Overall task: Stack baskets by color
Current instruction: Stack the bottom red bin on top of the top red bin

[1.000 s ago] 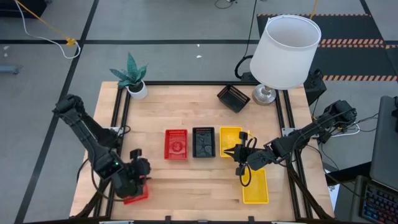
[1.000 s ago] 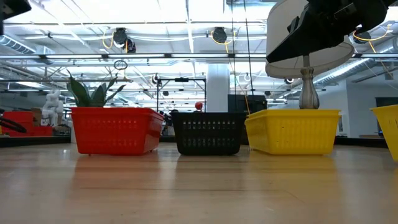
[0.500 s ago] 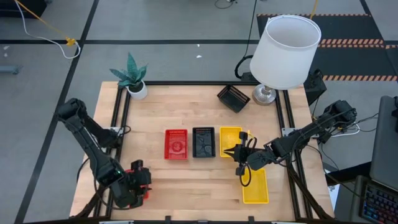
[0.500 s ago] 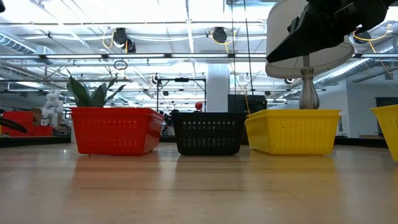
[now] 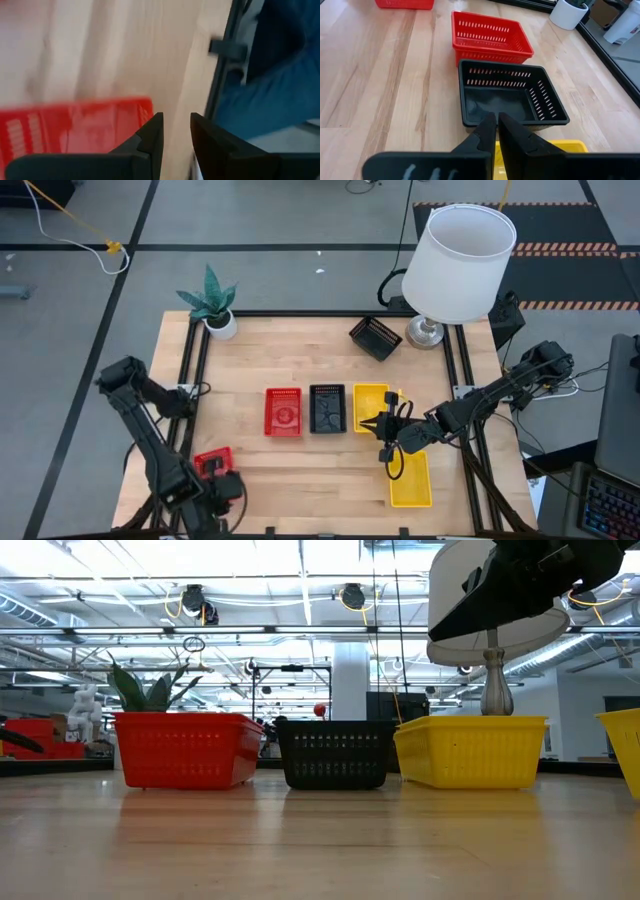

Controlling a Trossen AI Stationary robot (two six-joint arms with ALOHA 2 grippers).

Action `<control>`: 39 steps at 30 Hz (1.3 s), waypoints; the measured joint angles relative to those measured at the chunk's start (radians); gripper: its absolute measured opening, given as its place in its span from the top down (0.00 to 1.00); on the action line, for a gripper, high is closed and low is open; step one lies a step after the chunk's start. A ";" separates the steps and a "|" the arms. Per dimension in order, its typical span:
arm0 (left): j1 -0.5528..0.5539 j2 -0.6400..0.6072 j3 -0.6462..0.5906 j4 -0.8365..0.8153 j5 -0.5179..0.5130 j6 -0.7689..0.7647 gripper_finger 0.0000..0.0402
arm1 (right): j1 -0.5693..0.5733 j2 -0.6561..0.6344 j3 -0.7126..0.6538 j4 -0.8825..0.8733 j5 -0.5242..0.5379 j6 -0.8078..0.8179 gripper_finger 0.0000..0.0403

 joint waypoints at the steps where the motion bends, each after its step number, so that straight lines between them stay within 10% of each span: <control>1: -0.005 0.015 0.014 -0.010 0.026 -0.022 0.76 | 0.000 0.000 0.000 0.000 0.000 -0.001 0.97; 24: -0.108 0.193 0.050 -0.096 0.016 -0.199 0.45 | -0.002 0.000 0.000 0.000 0.002 -0.057 0.97; 39: -0.112 0.232 -0.001 -0.113 0.026 -0.182 0.46 | -0.002 0.000 0.000 0.001 0.003 -0.057 0.97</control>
